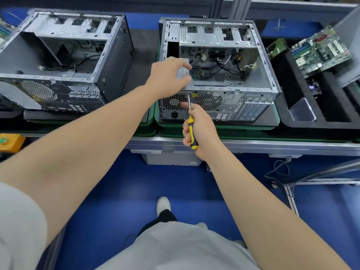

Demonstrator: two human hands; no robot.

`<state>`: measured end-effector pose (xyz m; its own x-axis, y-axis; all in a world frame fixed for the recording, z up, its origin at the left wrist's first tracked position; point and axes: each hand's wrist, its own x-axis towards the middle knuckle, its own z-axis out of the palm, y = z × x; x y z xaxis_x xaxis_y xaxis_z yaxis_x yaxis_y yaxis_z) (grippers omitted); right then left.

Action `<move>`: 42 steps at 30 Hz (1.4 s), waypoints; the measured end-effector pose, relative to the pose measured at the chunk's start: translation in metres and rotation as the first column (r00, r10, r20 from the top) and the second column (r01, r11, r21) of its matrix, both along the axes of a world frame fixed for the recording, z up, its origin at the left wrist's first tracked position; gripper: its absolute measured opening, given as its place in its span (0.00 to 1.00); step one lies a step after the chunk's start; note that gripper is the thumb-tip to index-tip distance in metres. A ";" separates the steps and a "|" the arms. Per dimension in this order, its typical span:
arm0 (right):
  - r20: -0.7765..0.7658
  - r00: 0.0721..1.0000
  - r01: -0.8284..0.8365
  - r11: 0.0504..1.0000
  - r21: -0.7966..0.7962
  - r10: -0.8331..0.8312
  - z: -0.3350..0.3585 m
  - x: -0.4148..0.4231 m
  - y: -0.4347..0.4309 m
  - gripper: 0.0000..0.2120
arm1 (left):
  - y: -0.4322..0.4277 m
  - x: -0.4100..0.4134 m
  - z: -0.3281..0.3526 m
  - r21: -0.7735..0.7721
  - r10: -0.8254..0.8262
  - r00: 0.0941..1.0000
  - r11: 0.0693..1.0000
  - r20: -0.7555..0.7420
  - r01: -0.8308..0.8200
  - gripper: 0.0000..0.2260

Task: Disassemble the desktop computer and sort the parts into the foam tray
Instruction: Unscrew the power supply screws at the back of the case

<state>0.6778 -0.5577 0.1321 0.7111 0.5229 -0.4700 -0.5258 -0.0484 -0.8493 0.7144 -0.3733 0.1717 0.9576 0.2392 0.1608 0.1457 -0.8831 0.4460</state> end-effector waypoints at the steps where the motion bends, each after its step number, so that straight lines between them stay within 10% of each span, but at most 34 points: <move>1: -0.005 1.000 0.004 1.000 -0.002 -0.004 0.000 0.000 0.000 0.20 | 0.001 0.005 0.000 0.017 -0.012 0.999 1.000 -0.031 0.013 0.18; 8: -0.040 0.999 0.010 0.999 -0.049 -0.012 -0.002 0.006 0.004 0.20 | -0.005 0.017 -0.019 0.268 0.057 0.982 0.963 -0.181 -0.006 0.23; 21: -0.067 0.998 0.026 0.999 0.042 -0.023 0.001 0.009 0.003 0.19 | 0.003 0.015 -0.015 0.181 -0.040 0.978 0.980 -0.205 0.078 0.18; 30: -0.591 0.798 0.218 0.859 0.462 0.116 0.009 0.006 0.004 0.18 | 0.017 0.011 -0.014 0.089 -0.203 0.953 0.970 -0.227 0.228 0.17; 38: -0.364 0.928 0.168 0.960 0.226 -0.077 0.014 -0.002 0.020 0.14 | 0.018 0.011 -0.016 0.074 -0.228 0.946 0.965 -0.230 0.251 0.16; 42: 0.007 0.993 0.114 0.990 -0.086 -0.114 0.011 -0.003 0.028 0.13 | 0.018 0.012 -0.017 0.068 -0.229 0.946 0.966 -0.229 0.250 0.16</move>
